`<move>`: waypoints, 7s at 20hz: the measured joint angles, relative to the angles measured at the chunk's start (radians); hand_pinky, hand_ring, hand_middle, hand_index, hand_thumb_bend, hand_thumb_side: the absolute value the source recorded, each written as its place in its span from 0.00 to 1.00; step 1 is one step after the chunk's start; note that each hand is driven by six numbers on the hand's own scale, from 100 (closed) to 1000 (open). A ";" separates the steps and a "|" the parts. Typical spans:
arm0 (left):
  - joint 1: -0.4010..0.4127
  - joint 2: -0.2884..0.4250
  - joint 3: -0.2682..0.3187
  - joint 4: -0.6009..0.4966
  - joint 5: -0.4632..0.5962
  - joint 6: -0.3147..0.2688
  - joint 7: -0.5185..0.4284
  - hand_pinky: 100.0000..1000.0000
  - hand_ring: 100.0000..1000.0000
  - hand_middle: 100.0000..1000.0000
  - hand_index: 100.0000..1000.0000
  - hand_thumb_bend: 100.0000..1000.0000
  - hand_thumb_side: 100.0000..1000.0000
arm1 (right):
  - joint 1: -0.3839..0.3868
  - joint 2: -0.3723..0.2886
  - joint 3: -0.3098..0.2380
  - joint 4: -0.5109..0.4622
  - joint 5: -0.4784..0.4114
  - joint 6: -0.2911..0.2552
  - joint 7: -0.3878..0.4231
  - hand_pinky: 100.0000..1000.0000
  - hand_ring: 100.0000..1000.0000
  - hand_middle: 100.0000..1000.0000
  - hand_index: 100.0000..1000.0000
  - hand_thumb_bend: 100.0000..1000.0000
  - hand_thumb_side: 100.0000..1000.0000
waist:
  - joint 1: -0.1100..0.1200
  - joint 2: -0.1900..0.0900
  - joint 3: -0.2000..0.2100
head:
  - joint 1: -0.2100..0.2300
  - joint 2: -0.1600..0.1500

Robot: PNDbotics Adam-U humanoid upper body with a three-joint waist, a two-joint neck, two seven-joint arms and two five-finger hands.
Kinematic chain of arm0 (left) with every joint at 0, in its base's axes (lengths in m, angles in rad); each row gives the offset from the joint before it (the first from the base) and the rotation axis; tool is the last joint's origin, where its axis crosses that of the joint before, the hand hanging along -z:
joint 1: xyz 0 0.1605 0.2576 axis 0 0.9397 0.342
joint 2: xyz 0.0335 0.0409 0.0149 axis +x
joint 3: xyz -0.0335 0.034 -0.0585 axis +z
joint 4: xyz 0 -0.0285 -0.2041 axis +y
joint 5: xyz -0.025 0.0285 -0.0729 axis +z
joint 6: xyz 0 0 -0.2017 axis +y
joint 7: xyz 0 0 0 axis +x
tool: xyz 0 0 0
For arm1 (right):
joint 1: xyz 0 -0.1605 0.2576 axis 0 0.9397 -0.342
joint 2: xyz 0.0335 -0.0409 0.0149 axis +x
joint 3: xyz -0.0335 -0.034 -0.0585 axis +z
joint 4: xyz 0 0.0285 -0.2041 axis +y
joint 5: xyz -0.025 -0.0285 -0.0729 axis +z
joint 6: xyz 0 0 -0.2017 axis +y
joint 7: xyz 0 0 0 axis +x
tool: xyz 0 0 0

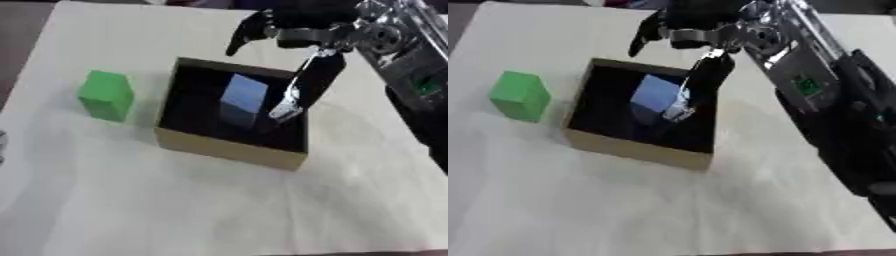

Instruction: Pick up objects on the table and place them in the box.

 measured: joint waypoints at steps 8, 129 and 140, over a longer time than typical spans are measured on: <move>-0.007 0.002 -0.004 0.000 -0.002 0.016 -0.010 0.73 0.71 0.66 0.76 0.05 1.00 | 0.022 -0.031 -0.128 -0.112 -0.134 0.101 -0.060 0.94 0.91 0.80 0.89 0.44 0.56 | 0.007 0.000 -0.007 | 0.008 0.000; -0.517 0.279 -0.293 0.428 -0.839 0.061 -1.635 0.85 0.76 0.62 0.77 0.08 0.46 | 0.368 -0.260 -0.436 -0.455 -0.703 0.310 -0.727 0.91 0.87 0.72 0.83 0.22 0.50 | 0.053 -0.007 -0.068 | 0.086 0.000; -0.598 0.155 -0.376 0.388 -0.798 0.044 -1.635 0.85 0.77 0.63 0.77 0.08 0.48 | 0.368 -0.256 -0.441 -0.455 -0.703 0.312 -0.726 0.91 0.87 0.72 0.83 0.21 0.50 | 0.052 -0.009 -0.068 | 0.083 0.001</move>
